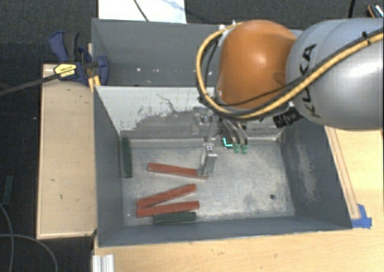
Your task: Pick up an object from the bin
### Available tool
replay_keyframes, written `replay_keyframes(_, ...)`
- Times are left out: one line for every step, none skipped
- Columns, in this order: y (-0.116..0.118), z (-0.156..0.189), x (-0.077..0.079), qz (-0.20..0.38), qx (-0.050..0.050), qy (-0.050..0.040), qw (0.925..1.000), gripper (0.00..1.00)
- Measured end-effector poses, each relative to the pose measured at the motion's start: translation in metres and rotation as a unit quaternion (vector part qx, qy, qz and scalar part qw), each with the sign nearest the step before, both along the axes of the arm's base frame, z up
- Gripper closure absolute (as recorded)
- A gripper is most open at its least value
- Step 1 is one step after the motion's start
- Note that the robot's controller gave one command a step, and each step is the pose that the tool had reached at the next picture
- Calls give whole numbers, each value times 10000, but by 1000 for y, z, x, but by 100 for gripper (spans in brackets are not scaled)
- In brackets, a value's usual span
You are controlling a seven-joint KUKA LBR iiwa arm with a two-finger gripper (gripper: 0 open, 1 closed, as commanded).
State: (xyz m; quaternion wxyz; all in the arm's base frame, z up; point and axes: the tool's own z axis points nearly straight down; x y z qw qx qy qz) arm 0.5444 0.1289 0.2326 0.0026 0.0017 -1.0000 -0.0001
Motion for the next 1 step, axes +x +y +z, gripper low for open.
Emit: replay_keyframes(-26,-91,-22,-1321,-8,-13,9912,0)
